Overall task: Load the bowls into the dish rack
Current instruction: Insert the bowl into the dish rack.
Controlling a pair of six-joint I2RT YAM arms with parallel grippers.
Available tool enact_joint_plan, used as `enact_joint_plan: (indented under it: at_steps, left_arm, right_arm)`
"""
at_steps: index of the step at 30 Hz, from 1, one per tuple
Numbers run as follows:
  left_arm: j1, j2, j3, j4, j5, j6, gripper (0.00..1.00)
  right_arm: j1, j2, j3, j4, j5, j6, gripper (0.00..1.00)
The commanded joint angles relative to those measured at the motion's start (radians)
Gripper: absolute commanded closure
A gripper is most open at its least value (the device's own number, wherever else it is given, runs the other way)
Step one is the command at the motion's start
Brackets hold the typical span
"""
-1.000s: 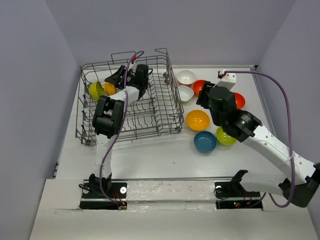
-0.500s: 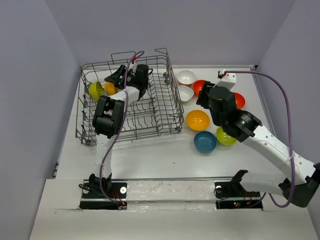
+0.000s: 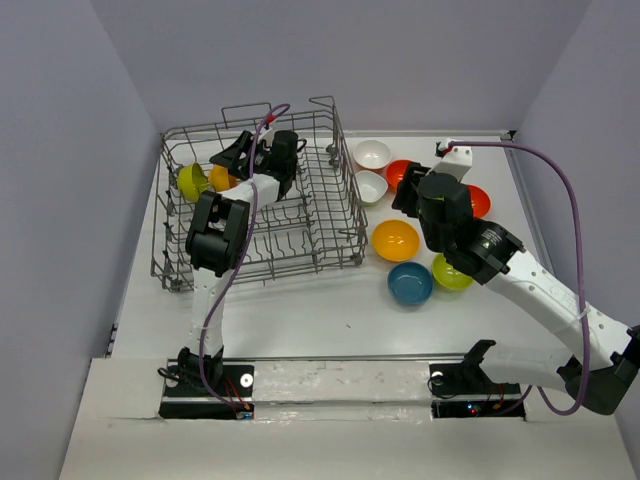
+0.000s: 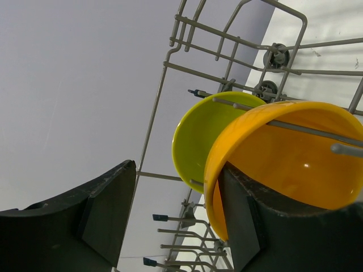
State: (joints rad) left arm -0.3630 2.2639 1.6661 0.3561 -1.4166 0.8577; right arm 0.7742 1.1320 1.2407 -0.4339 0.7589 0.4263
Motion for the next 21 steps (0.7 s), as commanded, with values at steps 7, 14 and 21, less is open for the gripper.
enact_joint_plan:
  at_steps: [7, 14, 21]
  left_arm:
    - [-0.008, -0.007, -0.020, 0.018, -0.036, 0.012, 0.27]
    - [-0.008, -0.012, -0.023, 0.018, -0.033, 0.014, 0.24]
    - [-0.008, -0.010, -0.026, 0.018, -0.030, 0.017, 0.21]
  right_arm:
    - [0.005, -0.034, -0.009, 0.057, 0.007, 0.006, 0.39]
    - [0.005, -0.034, -0.009, 0.057, 0.007, 0.006, 0.40]
    - [0.005, -0.035, -0.009, 0.058, 0.007, 0.006, 0.39]
